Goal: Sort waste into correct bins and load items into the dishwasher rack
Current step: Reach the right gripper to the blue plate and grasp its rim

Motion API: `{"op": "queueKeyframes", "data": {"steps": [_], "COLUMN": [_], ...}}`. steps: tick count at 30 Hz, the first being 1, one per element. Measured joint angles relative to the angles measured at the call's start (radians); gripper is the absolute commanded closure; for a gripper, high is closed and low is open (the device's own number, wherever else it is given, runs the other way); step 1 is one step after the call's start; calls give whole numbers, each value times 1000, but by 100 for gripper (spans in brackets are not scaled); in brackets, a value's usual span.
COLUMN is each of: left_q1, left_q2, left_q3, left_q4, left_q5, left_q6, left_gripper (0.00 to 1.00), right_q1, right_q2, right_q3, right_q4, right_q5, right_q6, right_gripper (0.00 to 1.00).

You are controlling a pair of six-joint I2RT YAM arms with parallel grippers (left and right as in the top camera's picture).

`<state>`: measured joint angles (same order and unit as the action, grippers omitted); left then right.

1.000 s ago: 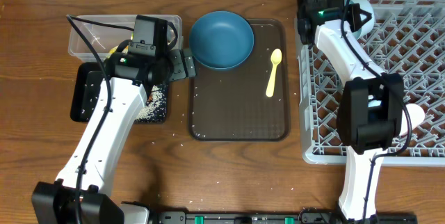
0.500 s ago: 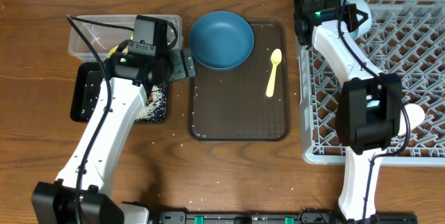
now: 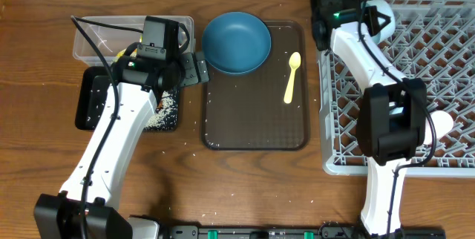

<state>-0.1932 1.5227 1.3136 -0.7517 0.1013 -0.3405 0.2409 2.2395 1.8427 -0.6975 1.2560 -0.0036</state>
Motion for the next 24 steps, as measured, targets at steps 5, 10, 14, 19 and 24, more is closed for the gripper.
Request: {"op": "queueKeyframes", "data": {"steps": [5,10,14,19,24], "left_q1": [0,0,0,0,0], "left_q2": [0,0,0,0,0], "left_q3": [0,0,0,0,0], "left_q4": [0,0,0,0,0], "left_q5": [0,0,0,0,0], "left_q6": [0,0,0,0,0], "left_gripper": [4,4,4,4,4], "right_q1": [54,109,121,121,121], "right_q2": [5,8,9,10,10], "right_q3": [0,0,0,0,0], "right_q4": [-6,-6,-6,-5,-5], "right_q5": [-38,-65,-72,-72,-76], "right_q6": [-1,-2,-3,-4,-3], "right_gripper": [74,61,56,50,46]}}
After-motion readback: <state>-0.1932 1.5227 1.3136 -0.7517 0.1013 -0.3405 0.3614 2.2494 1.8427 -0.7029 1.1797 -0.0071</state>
